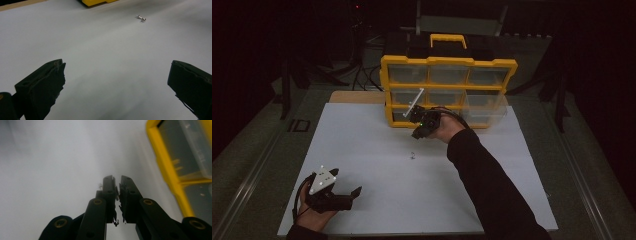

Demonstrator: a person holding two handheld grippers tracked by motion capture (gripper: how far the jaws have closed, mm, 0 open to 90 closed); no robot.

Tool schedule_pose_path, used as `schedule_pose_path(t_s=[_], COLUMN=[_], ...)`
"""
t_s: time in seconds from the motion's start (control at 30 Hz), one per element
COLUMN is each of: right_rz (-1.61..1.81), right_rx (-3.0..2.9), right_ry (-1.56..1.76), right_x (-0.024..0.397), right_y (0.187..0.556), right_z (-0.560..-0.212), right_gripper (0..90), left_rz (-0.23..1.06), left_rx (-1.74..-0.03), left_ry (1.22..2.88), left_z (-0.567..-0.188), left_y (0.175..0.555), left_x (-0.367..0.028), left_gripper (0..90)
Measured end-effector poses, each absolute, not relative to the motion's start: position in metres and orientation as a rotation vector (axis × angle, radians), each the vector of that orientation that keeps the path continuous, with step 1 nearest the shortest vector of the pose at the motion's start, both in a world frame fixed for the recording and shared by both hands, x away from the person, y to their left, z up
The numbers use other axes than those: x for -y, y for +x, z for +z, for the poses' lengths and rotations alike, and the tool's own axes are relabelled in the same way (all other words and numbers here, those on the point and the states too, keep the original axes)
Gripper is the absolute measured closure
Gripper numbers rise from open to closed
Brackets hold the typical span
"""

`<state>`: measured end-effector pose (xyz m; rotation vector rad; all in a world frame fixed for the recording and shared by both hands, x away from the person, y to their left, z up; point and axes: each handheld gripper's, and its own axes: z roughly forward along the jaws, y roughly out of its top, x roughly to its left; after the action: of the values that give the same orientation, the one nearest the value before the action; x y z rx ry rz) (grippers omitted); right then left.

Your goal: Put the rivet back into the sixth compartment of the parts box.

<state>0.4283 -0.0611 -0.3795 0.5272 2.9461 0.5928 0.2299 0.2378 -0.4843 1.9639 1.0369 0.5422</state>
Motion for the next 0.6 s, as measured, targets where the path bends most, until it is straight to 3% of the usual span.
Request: schedule_pose_path(t_s=[0.6], right_rz=[0.700], right_rx=[-2.789], right_ry=[0.643], right_x=[0.121], right_y=[0.451], right_z=[-0.314], right_gripper=[82.8], left_rz=[0.534], left_rx=[-1.034], left_ry=[1.964], left_z=[-0.485], left_y=[0.230], left_x=[-0.237], left_gripper=[1.7])
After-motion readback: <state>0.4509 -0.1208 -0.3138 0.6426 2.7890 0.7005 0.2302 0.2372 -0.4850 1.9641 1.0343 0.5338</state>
